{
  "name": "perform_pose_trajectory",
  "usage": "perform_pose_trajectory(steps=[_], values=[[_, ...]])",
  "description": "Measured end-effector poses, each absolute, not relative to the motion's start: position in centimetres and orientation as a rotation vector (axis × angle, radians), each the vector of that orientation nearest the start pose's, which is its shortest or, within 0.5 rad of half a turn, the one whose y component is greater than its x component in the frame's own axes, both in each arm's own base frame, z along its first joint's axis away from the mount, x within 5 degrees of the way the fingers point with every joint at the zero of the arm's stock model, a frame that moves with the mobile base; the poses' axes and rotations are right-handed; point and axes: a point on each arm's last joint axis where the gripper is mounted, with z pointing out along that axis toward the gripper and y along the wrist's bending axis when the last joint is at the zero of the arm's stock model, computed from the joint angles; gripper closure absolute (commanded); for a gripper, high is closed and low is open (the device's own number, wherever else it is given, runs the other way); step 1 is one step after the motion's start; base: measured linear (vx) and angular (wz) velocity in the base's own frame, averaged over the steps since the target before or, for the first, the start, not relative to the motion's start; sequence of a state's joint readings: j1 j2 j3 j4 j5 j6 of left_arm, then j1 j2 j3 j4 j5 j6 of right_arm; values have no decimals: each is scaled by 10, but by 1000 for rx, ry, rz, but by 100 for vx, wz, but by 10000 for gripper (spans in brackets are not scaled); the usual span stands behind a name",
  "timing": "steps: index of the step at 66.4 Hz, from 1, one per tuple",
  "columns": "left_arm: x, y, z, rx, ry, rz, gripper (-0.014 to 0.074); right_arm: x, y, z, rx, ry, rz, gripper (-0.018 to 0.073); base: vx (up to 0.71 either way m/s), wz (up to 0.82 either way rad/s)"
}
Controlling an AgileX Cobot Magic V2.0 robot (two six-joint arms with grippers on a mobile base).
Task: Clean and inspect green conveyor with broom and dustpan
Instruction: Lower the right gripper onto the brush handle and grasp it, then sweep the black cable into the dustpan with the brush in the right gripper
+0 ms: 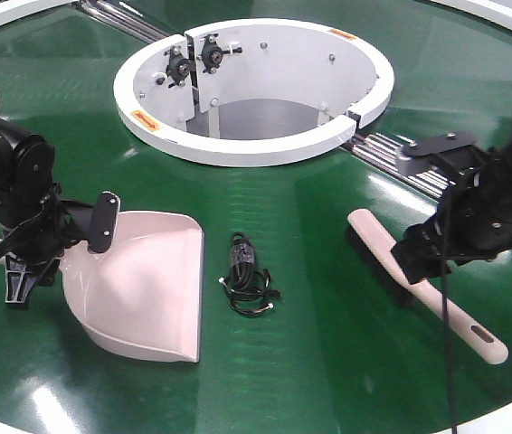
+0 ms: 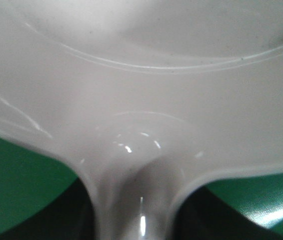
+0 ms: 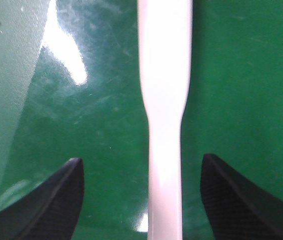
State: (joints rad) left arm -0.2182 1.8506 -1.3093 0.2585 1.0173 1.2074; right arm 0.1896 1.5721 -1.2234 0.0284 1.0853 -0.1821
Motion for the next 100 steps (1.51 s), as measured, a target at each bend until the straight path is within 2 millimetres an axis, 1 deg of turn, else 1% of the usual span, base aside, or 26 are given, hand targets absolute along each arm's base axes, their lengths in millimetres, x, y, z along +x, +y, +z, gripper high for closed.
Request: perform_pose_trajectory(steps=[12,24,38,51,66,71,78,81,87,89,94,100], values=[[356,-59,205,2197,2241,388,603,317,59,251,-544,2954,-34,92,0,0],[356,-59,205,2197,2241,388,603,326,60,225,-566,3038,-55,92,0,0],[356,-59,205,2197,2241,388,603,332,61,200,-579,3109,-59,92,0,0],[356,-59,205,2197,2241,388,603,336,62,185,-588,3157,-60,93,0,0],[356,-59,205,2197,2241,388,603,338,62,175,-574,3188,-62,104,0,0],[356,-59,205,2197,2241,388,603,339,62,173,-546,3191,-63,145,0,0],[356,-59,205,2197,2241,388,603,340,63,172,-511,3191,-64,254,0,0],[356,-59,205,2197,2241,388,603,340,63,172,-503,3190,-64,330,0,0],[356,-59,205,2197,2241,388,603,340,63,172,-484,3193,-65,442,0,0],[356,-59,205,2197,2241,388,603,340,63,172,-475,3196,-66,494,0,0],[356,-59,205,2197,2241,388,603,339,63,172,-454,3202,-63,573,0,0],[356,-59,205,2197,2241,388,603,338,63,177,-418,3198,-64,570,0,0]])
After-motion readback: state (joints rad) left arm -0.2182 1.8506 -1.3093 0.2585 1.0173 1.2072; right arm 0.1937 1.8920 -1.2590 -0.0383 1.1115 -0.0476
